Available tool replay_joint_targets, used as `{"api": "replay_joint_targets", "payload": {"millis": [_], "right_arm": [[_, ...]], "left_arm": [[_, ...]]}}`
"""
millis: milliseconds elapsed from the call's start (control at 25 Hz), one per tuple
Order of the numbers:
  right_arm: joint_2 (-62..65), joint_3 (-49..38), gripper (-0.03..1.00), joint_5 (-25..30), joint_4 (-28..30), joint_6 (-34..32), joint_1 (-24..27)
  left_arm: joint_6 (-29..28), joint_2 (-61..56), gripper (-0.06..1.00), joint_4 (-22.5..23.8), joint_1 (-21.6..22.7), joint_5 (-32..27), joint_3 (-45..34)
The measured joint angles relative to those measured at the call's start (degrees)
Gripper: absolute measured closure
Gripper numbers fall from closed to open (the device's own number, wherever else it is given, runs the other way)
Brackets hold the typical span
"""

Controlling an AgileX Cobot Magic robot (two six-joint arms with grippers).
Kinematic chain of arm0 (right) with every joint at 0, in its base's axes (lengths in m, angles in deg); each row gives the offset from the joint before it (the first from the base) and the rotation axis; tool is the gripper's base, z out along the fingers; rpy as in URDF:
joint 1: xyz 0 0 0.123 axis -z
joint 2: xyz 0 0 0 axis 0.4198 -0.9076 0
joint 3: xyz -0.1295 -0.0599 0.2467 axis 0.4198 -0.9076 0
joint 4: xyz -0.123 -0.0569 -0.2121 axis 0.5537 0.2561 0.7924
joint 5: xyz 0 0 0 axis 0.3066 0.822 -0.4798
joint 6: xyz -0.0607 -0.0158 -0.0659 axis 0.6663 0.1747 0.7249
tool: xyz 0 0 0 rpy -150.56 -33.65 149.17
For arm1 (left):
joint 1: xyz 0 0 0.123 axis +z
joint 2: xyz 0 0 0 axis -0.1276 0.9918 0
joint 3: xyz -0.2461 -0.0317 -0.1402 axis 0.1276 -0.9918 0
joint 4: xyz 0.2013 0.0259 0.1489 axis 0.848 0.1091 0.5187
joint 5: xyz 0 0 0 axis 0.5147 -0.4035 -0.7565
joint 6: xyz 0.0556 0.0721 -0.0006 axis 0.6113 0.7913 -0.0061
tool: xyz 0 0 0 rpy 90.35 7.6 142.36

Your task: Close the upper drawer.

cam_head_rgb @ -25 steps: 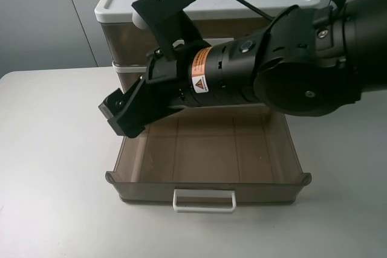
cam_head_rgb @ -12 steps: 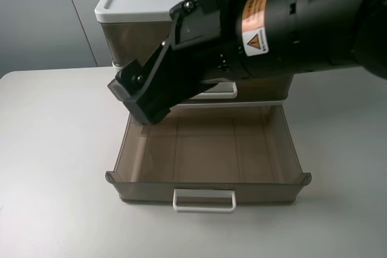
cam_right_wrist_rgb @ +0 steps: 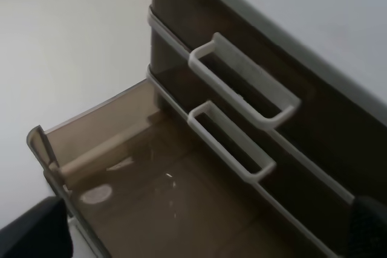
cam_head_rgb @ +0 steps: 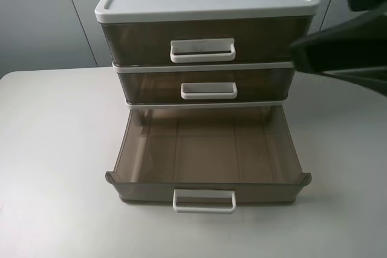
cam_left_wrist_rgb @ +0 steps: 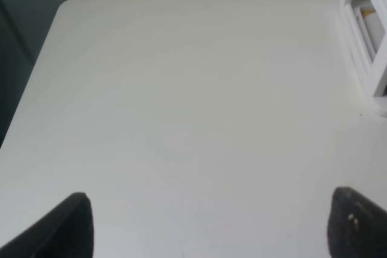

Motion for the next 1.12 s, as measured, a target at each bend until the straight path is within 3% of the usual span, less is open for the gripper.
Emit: {"api": "replay_joint_targets", "payload": {"millis": [200, 440, 760, 1120], "right_arm": [[14.1, -4.1, 0.29, 9.2, -2.7, 0.0, 0.0], [27.3, -10.3, 0.29, 15.2, -4.7, 0.0, 0.0], [41.1, -17.1, 0.29, 16.4, -7.4, 0.0, 0.0], [42.0, -20.3, 0.29, 15.5, -8.0, 0.6, 0.0]], "left_arm": [[0.0, 0.0, 0.20, 0.0, 0.0, 0.0, 0.0], [0.0, 0.0, 0.20, 0.0, 0.0, 0.0, 0.0], [0.0, 0.0, 0.20, 0.0, 0.0, 0.0, 0.0], [0.0, 0.0, 0.20, 0.1, 0.0, 0.0, 0.0]]}}
